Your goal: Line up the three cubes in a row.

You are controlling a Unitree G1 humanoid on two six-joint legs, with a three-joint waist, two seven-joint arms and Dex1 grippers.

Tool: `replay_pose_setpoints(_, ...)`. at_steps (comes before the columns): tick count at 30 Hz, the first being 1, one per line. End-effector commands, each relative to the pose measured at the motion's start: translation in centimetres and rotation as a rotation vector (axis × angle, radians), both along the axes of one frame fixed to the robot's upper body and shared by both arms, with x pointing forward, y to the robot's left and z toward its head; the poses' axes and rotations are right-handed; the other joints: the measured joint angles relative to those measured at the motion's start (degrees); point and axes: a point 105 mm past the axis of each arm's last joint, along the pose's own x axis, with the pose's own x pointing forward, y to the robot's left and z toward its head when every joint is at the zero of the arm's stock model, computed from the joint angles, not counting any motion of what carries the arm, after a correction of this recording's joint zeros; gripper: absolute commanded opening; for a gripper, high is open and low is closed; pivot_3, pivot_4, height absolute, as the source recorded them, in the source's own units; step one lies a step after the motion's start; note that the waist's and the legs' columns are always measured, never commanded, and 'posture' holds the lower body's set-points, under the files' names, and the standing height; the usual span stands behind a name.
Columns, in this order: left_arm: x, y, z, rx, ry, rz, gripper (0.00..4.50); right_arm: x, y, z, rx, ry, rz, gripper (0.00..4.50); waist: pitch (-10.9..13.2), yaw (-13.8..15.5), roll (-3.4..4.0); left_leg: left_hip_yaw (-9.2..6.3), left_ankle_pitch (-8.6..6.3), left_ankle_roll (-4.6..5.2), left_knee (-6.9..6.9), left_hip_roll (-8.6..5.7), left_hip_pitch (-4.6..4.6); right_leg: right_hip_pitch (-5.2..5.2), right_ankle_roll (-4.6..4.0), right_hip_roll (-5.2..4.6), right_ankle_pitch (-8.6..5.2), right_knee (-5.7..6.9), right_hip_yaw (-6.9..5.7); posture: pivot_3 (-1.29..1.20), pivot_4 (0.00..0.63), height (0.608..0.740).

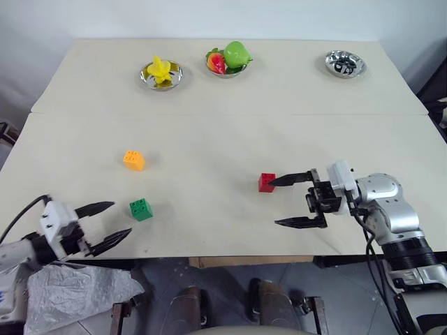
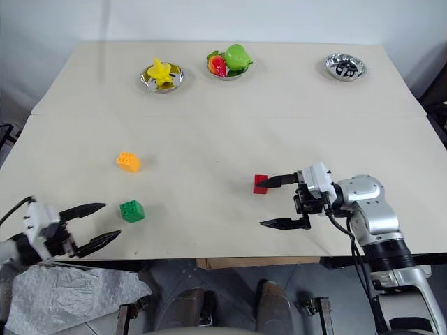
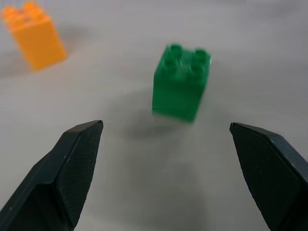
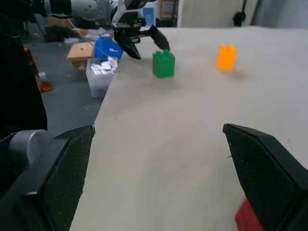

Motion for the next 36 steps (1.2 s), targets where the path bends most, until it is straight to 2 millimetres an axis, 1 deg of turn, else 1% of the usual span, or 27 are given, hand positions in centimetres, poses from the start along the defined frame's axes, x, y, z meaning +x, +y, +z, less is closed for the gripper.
replay_pose_setpoints(1, 0.3, -0.4, -1.0, -0.023, 0.044, -0.014, 4.31, -0.6, -0.2, 0.8, 0.006, -0.034, -0.003, 4.49, 0.0, -0.3, 0.0, 0.04, 0.0, 0.0, 0.0, 0.0, 0.01, 0.0, 0.0, 0.03, 0.0, 0.0, 0.01, 0.0, 0.15, 0.74)
replay_pose_setpoints(2, 0.5, -0.6, -1.1, -0.027, 0.045, -0.024, 4.11, -0.7, -0.2, 0.7, 0.006, -0.033, -0.011, 4.5, 0.0, -0.5, 0.0, 0.05, 0.0, 0.0, 0.0, -0.02, 0.0, 0.0, 0.0, 0.05, 0.0, -0.01, 0.01, 0.0, 0.15, 0.74)
replay_pose_setpoints(5, 1.5, -1.5, -1.1, -0.045, 0.026, -0.033, 3.29, -0.8, -0.4, 0.4, 0.01, -0.029, -0.05, 4.5, 0.0, -0.3, 0.0, 0.03, 0.0, 0.0, 0.01, -0.01, 0.0, 0.0, 0.0, 0.06, 0.0, 0.0, 0.01, 0.0, 0.15, 0.74)
replay_pose_setpoints(7, 2.2, -2.4, -1.0, -0.073, 0.016, -0.054, 2.63, -0.9, -0.7, 0.2, 0.013, -0.028, -0.074, 4.5, 0.0, 0.1, 0.0, 0.03, 0.0, 0.0, 0.06, 0.0, 0.0, 0.03, 0.03, 0.05, 0.02, -0.01, 0.03, 0.0, 0.15, 0.74)
replay_pose_setpoints(8, 2.4, -2.7, -0.9, -0.08, 0.01, -0.059, 2.26, -1.0, -0.8, 0.2, 0.015, -0.029, -0.087, 4.5, 0.0, 0.3, -0.01, 0.03, 0.01, 0.01, 0.08, -0.01, 0.0, 0.03, 0.06, 0.03, 0.03, 0.0, 0.05, 0.0, 0.15, 0.74)
replay_pose_setpoints(9, 2.6, -2.8, -0.9, -0.083, 0.006, -0.061, 2.02, -1.0, -0.8, 0.2, 0.016, -0.03, -0.094, 4.5, 0.0, 0.4, -0.01, 0.03, 0.01, 0.02, 0.1, -0.02, 0.0, 0.04, 0.08, 0.02, 0.04, 0.0, 0.06, 0.0, 0.15, 0.74)
replay_pose_setpoints(10, 2.7, -3.0, -0.6, -0.097, 0.002, -0.069, 1.66, -1.1, -1.0, 0.2, 0.016, -0.03, -0.106, 4.5, 0.0, 0.4, -0.02, 0.01, 0.01, 0.03, 0.1, -0.03, -0.01, 0.04, 0.09, 0.02, 0.05, 0.0, 0.06, 0.0, 0.15, 0.74)
replay_pose_setpoints(11, 2.9, -3.4, -0.3, -0.105, -0.008, -0.084, 1.49, -1.2, -1.2, 0.1, 0.016, -0.03, -0.119, 4.5, 0.0, 0.4, -0.02, 0.02, 0.01, 0.03, 0.1, -0.03, 0.0, 0.05, 0.09, 0.02, 0.05, -0.01, 0.06, 0.0, 0.15, 0.74)
replay_pose_setpoints(14, 3.3, -5.4, 1.4, -0.092, -0.021, -0.21, 1.5, -1.7, -2.3, 0.0, 0.017, -0.024, -0.179, 4.5, 0.0, 0.8, -0.03, -0.03, 0.01, 0.04, 0.1, -0.06, -0.04, 0.05, 0.09, 0.02, 0.05, -0.01, 0.04, 0.0, 0.15, 0.74)
replay_pose_setpoints(16, 4.0, -7.4, 2.6, -0.041, -0.036, -0.34, 1.5, -2.1, -3.2, 0.1, 0.038, -0.015, -0.236, 4.5, 0.0, 1.2, -0.04, -0.03, 0.02, 0.04, 0.12, -0.08, -0.04, 0.08, 0.11, 0.02, 0.06, -0.02, 0.05, 0.0, 0.15, 0.74)
replay_pose_setpoints(19, 6.1, -10.4, 3.9, 0.02, -0.053, -0.483, 1.5, -2.4, -4.4, 0.0, 0.061, -0.011, -0.322, 4.5, 0.0, 2.1, -0.04, 0.0, 0.03, 0.06, 0.24, -0.25, -0.04, 0.15, 0.15, 0.08, 0.08, -0.04, 0.04, 0.0, 0.15, 0.74)
replay_pose_setpoints(21, 7.5, -12.3, 4.5, 0.018, -0.071, -0.543, 1.5, -2.5, -5.1, -0.3, 0.061, -0.014, -0.368, 4.5, 0.0, 1.9, -0.05, 0.05, 0.03, 0.07, 0.34, -0.29, -0.04, 0.25, 0.16, 0.11, 0.09, -0.04, 0.01, 0.0, 0.15, 0.74)
replay_pose_setpoints(23, 9.4, -14.7, 4.7, 0.048, -0.074, -0.608, 1.5, -2.7, -5.6, -0.5, 0.061, -0.02, -0.405, 4.5, 0.0, 1.9, -0.06, 0.1, 0.03, 0.07, 0.34, -0.31, -0.02, 0.25, 0.19, 0.15, 0.1, -0.06, 0.06, 0.0, 0.15, 0.74)
replay_pose_setpoints(25, 10.8, -16.3, 4.4, 0.078, -0.048, -0.657, 1.5, -2.9, -5.5, -0.4, 0.071, -0.029, -0.419, 4.5, 0.0, 1.9, -0.08, 0.4, 0.03, 0.06, 0.36, -0.25, -0.08, 0.24, 0.19, 0.29, 0.1, -0.12, 0.03, 0.0, 0.15, 0.74)
replay_pose_setpoints(26, 11.4, -16.8, 4.0, 0.089, -0.02, -0.666, 1.5, -3.1, -5.3, -0.3, 0.076, -0.034, -0.42, 4.5, 0.0, 1.9, -0.1, 0.44, 0.03, 0.06, 0.37, -0.21, -0.1, 0.24, 0.19, 0.36, 0.1, -0.16, 0.04, 0.0, 0.15, 0.74)
replay_pose_setpoints(28, 12.1, -17.0, 3.2, 0.136, 0.006, -0.7, 1.5, -3.4, -4.9, 0.0, 0.068, -0.053, -0.414, 4.5, 0.0, 1.3, -0.14, 0.51, 0.03, 0.04, 0.37, -0.1, -0.11, 0.21, 0.19, 0.49, 0.1, -0.24, 0.09, 0.0, 0.15, 0.74)
replay_pose_setpoints(31, 13.0, -17.4, 3.0, 0.153, 0.01, -0.682, 1.5, -3.6, -4.4, 0.4, 0.089, -0.068, -0.429, 4.5, 0.0, 0.4, -0.18, 0.61, 0.04, -0.01, 0.33, 0.05, -0.08, 0.13, 0.18, 0.68, 0.1, -0.27, 0.24, 0.0, 0.15, 0.74)
replay_pose_setpoints(36, 13.0, -17.9, 2.2, 0.191, 0.03, -0.71, 1.5, -3.9, -4.0, 0.3, 0.089, -0.069, -0.444, 4.5, 0.1, 0.6, -0.31, 0.59, 0.03, 0.0, 0.34, 0.04, -0.11, 0.11, 0.18, 0.65, 0.1, -0.25, 0.25, 0.0, 0.15, 0.74)
